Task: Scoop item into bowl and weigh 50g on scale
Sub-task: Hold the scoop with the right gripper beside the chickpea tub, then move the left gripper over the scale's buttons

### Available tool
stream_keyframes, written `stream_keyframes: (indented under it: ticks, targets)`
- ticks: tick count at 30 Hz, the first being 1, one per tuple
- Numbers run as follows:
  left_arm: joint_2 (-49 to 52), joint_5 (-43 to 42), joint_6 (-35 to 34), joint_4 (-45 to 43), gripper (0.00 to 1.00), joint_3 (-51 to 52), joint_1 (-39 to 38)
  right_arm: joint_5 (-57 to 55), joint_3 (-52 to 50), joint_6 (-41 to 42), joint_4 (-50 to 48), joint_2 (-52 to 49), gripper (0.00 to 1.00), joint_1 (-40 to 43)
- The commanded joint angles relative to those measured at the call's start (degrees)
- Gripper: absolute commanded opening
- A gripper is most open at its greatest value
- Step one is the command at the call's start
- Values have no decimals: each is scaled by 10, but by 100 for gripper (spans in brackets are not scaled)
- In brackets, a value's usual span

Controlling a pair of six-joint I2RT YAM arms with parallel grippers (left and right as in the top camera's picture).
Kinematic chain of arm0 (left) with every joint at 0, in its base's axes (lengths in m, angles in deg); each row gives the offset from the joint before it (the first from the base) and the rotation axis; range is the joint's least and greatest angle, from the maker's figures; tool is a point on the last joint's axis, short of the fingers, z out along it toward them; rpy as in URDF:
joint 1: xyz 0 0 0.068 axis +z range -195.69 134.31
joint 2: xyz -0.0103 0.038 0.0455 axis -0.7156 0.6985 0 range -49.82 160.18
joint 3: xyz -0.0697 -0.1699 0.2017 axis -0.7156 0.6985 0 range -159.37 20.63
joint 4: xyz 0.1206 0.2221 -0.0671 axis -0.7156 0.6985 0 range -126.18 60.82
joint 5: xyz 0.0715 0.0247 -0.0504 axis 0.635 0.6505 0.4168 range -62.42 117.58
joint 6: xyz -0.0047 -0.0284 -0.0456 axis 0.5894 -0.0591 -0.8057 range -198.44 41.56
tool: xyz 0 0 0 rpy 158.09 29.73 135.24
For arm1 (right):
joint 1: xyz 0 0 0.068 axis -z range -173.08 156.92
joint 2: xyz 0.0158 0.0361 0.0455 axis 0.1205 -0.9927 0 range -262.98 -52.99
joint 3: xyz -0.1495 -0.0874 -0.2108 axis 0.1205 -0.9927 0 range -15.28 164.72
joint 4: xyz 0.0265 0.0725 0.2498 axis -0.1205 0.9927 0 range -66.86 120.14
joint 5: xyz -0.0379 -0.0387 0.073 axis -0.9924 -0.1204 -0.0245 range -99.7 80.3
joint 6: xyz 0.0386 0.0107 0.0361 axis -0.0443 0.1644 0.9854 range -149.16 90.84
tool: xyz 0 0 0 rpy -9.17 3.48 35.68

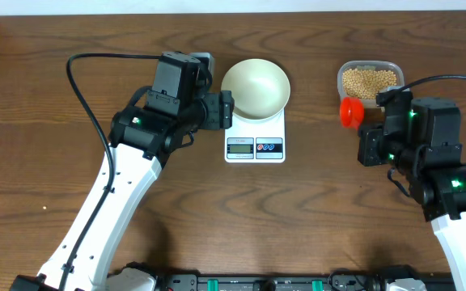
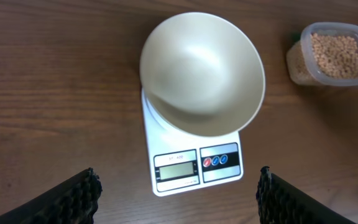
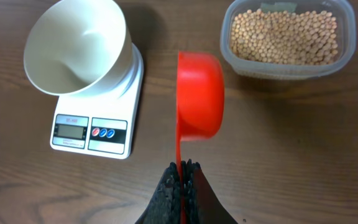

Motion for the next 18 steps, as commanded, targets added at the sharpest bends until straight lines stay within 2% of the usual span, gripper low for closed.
stream_keyframes:
  ticks: [1, 11, 18]
  targets:
    - [1, -20, 21, -2, 82, -10, -2, -12, 9, 3, -6, 2, 1, 7]
    - [2, -30, 35, 3, 82, -10, -57, -8, 9, 2, -16, -2, 1, 60]
    - [7, -30, 33, 54, 75, -6, -92, -8, 9, 3, -17, -13, 1, 93]
